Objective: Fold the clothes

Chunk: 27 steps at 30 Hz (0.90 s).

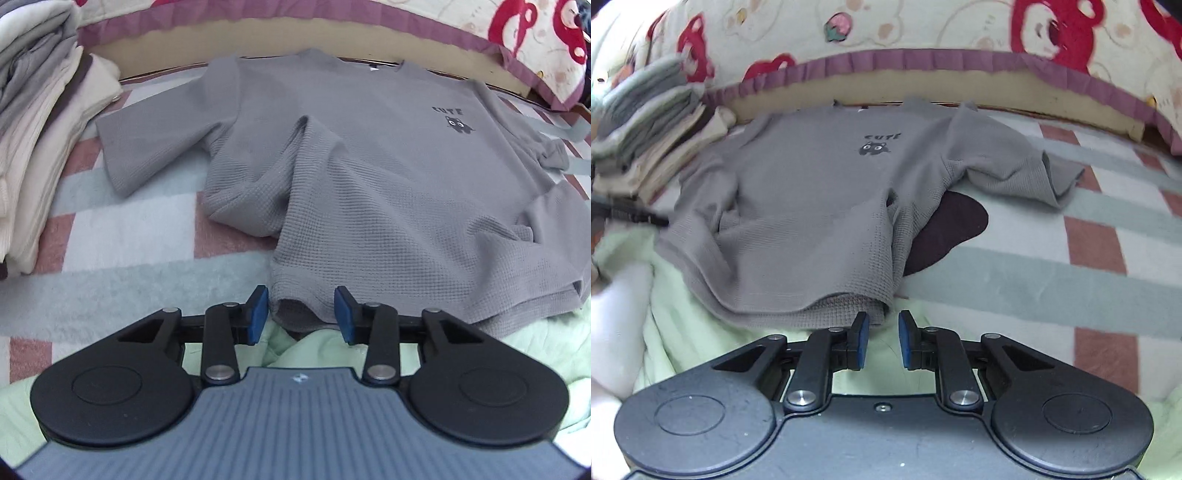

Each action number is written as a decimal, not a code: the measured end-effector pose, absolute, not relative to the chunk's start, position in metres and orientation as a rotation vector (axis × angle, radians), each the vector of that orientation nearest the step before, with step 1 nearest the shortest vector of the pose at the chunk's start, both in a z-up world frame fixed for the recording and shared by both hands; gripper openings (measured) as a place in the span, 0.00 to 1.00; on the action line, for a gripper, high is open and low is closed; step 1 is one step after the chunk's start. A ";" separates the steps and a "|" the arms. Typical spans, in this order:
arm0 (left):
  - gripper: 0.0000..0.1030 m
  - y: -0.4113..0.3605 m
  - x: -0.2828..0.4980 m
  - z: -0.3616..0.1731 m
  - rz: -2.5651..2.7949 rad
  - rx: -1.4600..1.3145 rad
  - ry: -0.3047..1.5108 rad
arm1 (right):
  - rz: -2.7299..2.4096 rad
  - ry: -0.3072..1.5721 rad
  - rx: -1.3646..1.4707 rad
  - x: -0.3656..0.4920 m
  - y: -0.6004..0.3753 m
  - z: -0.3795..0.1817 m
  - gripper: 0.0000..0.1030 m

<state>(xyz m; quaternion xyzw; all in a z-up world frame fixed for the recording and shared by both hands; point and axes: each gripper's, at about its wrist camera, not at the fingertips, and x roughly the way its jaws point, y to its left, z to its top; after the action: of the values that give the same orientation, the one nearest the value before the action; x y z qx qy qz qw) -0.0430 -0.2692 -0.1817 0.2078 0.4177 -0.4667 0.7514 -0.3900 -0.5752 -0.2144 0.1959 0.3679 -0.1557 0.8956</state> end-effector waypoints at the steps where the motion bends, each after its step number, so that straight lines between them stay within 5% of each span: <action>1: 0.41 -0.271 -0.042 -0.181 -1.023 0.460 0.907 | -0.324 0.737 0.443 -0.390 -0.578 -0.215 0.28; 4: 0.42 -0.280 -0.037 -0.182 -1.024 0.462 0.884 | -0.371 0.744 0.480 -0.377 -0.588 -0.222 0.40; 6: 0.26 -0.288 -0.031 -0.183 -1.041 0.425 0.896 | -0.402 0.773 0.457 -0.362 -0.595 -0.227 0.40; 7: 0.06 -0.292 -0.031 -0.182 -1.050 0.426 0.892 | -0.408 0.762 0.470 -0.356 -0.599 -0.228 0.38; 8: 0.04 -0.295 -0.031 -0.180 -1.057 0.427 0.886 | -0.405 0.731 0.501 -0.353 -0.603 -0.227 0.33; 9: 0.04 -0.297 -0.031 -0.178 -1.046 0.423 0.858 | -0.404 0.698 0.538 -0.351 -0.607 -0.225 0.14; 10: 0.04 -0.297 -0.030 -0.176 -1.040 0.407 0.842 | -0.405 0.664 0.580 -0.350 -0.612 -0.223 0.09; 15: 0.08 -0.289 -0.021 -0.170 -1.024 0.357 0.867 | -0.539 0.643 0.502 -0.341 -0.611 -0.211 0.06; 18: 0.24 -0.275 -0.025 -0.164 -1.028 0.432 0.864 | -0.634 0.660 0.371 -0.342 -0.604 -0.201 0.02; 22: 0.72 -0.258 -0.037 -0.169 -1.057 0.614 0.884 | -0.742 0.682 0.208 -0.345 -0.597 -0.188 0.02; 27: 0.73 -0.261 -0.047 -0.171 -1.098 0.651 0.844 | -0.741 0.689 0.195 -0.350 -0.596 -0.189 0.02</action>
<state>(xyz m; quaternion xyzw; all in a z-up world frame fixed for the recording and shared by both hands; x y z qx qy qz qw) -0.0472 -0.2610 -0.1706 0.2947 0.3819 -0.4968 0.7214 -0.3498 -0.5957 -0.1889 0.0932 0.3293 -0.3544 0.8702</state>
